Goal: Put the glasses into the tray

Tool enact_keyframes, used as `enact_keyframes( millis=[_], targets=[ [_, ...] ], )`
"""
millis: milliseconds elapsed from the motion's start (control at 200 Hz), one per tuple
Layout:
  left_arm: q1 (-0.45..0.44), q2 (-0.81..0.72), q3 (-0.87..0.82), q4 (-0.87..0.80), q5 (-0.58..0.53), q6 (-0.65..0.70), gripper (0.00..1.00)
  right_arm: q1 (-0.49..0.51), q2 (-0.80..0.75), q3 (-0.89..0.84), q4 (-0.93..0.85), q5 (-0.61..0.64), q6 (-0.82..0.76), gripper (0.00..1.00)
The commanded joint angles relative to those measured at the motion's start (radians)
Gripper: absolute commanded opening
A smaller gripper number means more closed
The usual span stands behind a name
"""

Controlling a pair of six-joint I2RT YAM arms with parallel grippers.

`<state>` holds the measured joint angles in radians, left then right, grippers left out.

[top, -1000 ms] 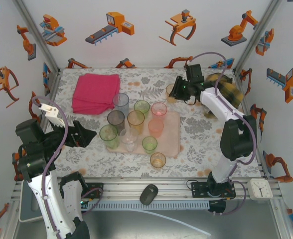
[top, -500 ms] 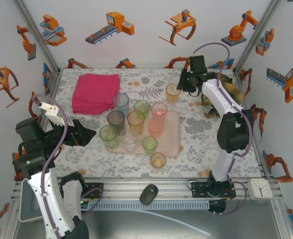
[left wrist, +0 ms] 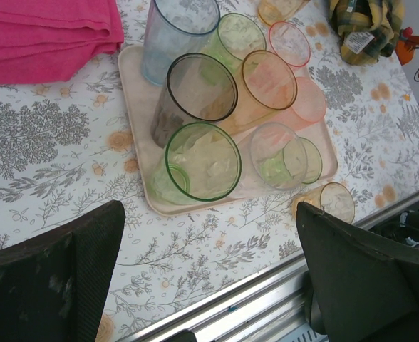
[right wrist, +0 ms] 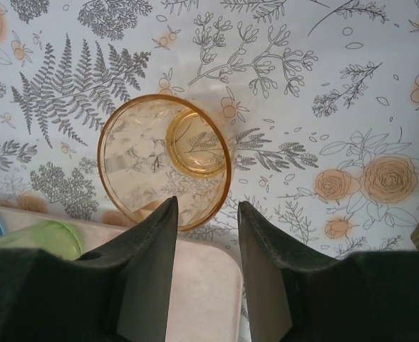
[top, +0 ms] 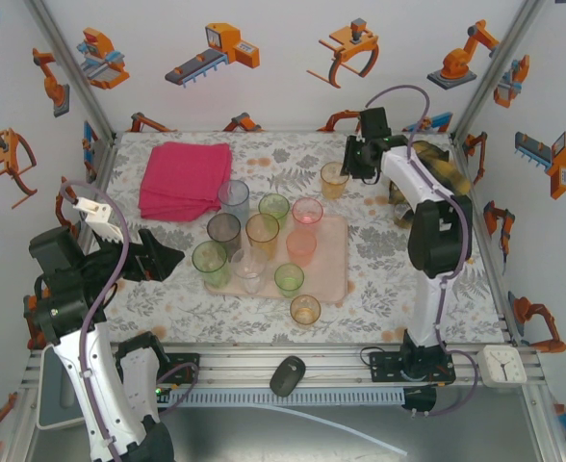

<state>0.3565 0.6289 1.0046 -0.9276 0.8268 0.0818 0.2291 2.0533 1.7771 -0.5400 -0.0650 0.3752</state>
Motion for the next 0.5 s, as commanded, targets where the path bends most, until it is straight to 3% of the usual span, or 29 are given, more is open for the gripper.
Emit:
enact_keyframes(
  millis=[0, 491],
  targets=[
    [0.011, 0.006, 0.011, 0.008, 0.005, 0.005, 0.97, -0.013, 0.035, 0.053, -0.02, 0.014, -0.023, 0.4],
    [0.013, 0.001, -0.002, 0.012, 0.006, 0.006, 0.97, -0.017, 0.108, 0.085, -0.06, 0.028, -0.048, 0.36]
  ],
)
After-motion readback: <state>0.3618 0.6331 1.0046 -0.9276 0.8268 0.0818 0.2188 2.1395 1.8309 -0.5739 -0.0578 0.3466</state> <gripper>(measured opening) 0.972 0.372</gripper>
